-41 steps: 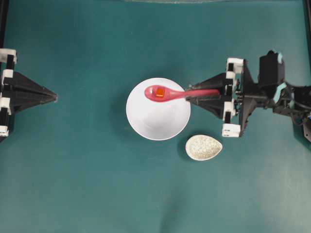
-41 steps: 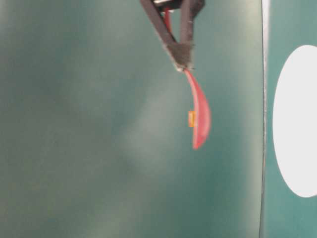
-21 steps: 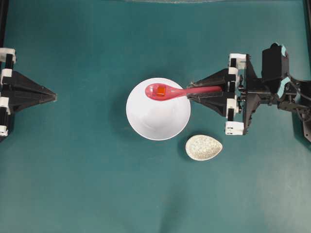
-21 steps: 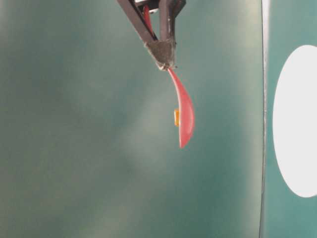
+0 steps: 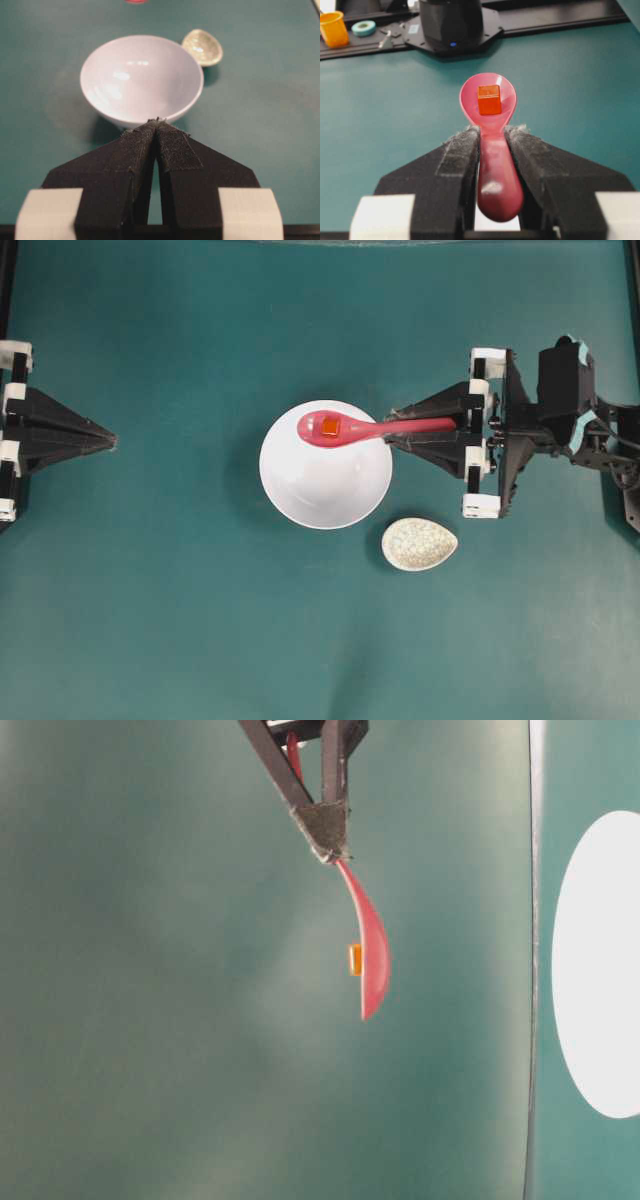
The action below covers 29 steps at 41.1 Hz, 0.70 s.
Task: Grip the spoon and scoop the red block from the bowl with right arm.
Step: 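Hold the spoon with the cube raised above the bowl rim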
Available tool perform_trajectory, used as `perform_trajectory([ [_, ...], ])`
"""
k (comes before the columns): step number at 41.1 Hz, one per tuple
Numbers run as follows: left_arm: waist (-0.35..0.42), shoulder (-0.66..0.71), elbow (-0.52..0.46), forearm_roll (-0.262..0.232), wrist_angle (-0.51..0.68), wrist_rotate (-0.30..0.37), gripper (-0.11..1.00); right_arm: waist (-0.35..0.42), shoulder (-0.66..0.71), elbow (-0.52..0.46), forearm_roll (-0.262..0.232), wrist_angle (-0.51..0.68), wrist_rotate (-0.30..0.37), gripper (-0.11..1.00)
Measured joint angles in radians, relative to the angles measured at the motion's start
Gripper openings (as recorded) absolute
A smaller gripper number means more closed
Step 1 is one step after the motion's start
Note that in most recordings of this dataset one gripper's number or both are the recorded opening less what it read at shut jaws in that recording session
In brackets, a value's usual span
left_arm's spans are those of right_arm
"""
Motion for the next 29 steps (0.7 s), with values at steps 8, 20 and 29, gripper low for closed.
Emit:
perform_trajectory([
  [8,0.000,0.000,0.002,-0.002,-0.003,-0.002,-0.01,-0.021,0.000,-0.002,0.000,0.000,-0.008,0.25],
  [20,0.000,0.000,0.002,-0.002,-0.012,-0.002,-0.01,-0.031,0.000,-0.002,0.000,0.006,-0.008,0.25],
  [29,0.000,0.000,0.000,-0.002,-0.014,-0.002,-0.01,-0.031,0.002,-0.002,0.000,0.012,-0.008,0.25],
])
